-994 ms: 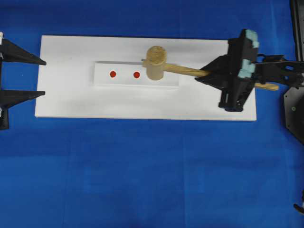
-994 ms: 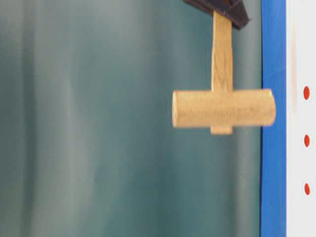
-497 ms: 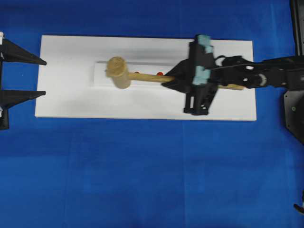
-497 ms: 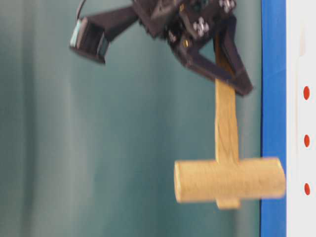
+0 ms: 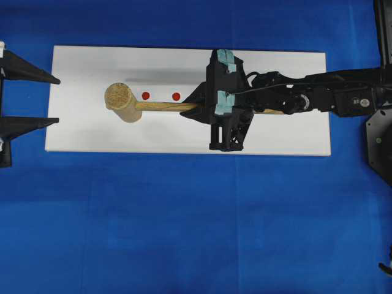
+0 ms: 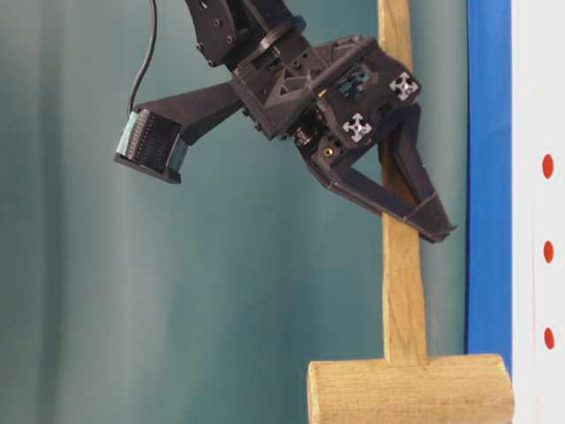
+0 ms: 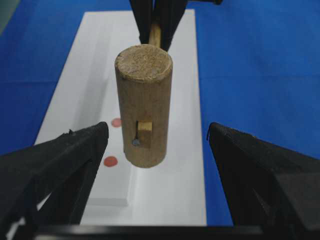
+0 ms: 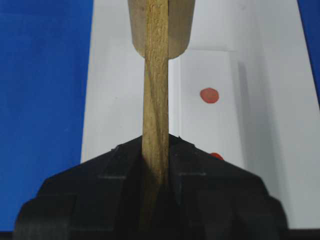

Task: Hit the mark with a hammer.
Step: 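Move the left gripper to the mallet head and grasp it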

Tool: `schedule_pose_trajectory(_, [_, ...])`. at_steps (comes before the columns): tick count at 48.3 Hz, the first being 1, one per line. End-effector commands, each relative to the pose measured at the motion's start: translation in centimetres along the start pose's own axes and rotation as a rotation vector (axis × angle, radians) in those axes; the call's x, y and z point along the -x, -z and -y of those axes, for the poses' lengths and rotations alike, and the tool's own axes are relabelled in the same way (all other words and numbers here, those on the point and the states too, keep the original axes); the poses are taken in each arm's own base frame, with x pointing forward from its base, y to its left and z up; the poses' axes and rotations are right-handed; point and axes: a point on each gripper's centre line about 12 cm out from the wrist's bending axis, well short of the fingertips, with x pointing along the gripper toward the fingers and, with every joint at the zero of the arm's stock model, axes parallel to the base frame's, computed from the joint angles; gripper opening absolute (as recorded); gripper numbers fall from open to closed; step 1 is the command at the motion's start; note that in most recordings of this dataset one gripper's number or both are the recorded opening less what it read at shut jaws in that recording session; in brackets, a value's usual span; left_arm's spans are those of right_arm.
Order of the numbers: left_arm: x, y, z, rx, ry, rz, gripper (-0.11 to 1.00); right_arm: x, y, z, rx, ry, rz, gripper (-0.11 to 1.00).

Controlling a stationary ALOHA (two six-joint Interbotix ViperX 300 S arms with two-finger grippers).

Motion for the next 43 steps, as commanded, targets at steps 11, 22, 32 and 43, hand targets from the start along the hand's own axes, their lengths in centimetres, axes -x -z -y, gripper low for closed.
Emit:
schedule_pose_trajectory(11, [-0.8, -0.1, -0.5, 0.012, -0.027, 0.023, 0.79, 0.5, -1.9, -0.2, 0.006, -0.002, 0.052, 0.02])
schedule_pose_trajectory(22, [-2.8, 0.2, -0.6, 0.018, -0.033, 0.059, 0.8, 0.5, -1.9, -0.2, 0.007, 0.0, 0.055, 0.02])
schedule_pose_trajectory(32, [-5.4, 0.7, -0.6, 0.076, -0.033, 0.043, 0.87, 0.5, -2.0, -0.1, 0.007, 0.001, 0.057, 0.02])
schedule_pose_trajectory(43, [-8.8, 0.4, -0.8, 0.088, -0.035, 0.03, 0.92, 0.5, -1.9, -0.2, 0.008, -0.002, 0.055, 0.02])
